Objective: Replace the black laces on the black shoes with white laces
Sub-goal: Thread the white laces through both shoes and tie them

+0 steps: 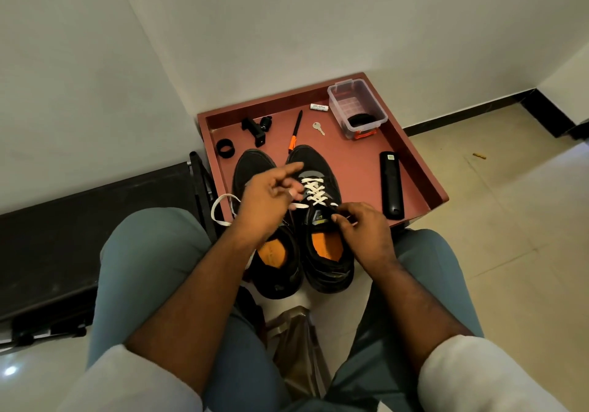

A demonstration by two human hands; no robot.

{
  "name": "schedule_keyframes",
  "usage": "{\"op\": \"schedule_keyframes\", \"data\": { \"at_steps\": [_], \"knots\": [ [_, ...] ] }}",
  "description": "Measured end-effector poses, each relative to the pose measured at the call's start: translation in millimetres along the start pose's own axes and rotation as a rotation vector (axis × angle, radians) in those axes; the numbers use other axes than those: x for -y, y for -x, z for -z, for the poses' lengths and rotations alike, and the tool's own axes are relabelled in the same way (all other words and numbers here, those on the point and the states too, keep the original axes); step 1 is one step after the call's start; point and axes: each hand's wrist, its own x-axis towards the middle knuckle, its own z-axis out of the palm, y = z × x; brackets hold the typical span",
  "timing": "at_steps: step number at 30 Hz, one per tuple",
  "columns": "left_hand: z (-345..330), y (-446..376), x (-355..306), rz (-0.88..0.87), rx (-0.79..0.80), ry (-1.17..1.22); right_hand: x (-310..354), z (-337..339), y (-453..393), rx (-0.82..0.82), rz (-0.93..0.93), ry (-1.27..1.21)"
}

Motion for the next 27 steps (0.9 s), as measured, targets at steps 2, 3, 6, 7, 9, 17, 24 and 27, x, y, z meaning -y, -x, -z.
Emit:
{"op": "schedule_keyframes", "data": {
  "at_steps": [2, 3, 6, 7, 9, 17, 24, 27],
  "knots": [
    [-13, 0, 1, -0.011, 0.017, 0.101, -2, -1, 0, -0.042, -0.102, -0.178],
    [-19, 0, 4, -0.015, 0.009, 0.100, -3, -1, 0, -0.043, -0.161, -0.299],
    [-33, 1, 10, -0.018, -0.036, 0.083, -4, 1, -2, -0.016, -0.256, -0.531],
    [-38, 0, 12, -0.001, -0.035, 0.106, -5, 2, -3, -0.004, -0.276, -0.576],
    [-47, -3, 15, 0.044, -0.017, 0.146, -6, 4, -5, 0.022, -0.306, -0.662],
    [-59, -6, 28, -0.091, -0.022, -0.367, -12, 5, -7, 0.096, -0.285, -0.734],
    [-64, -5, 26, -0.113, 0.008, -0.431, -13, 5, -7, 0.104, -0.261, -0.720],
    [-64, -3, 24, -0.116, 0.013, -0.424, -11, 6, -7, 0.105, -0.266, -0.726]
  ]
}}
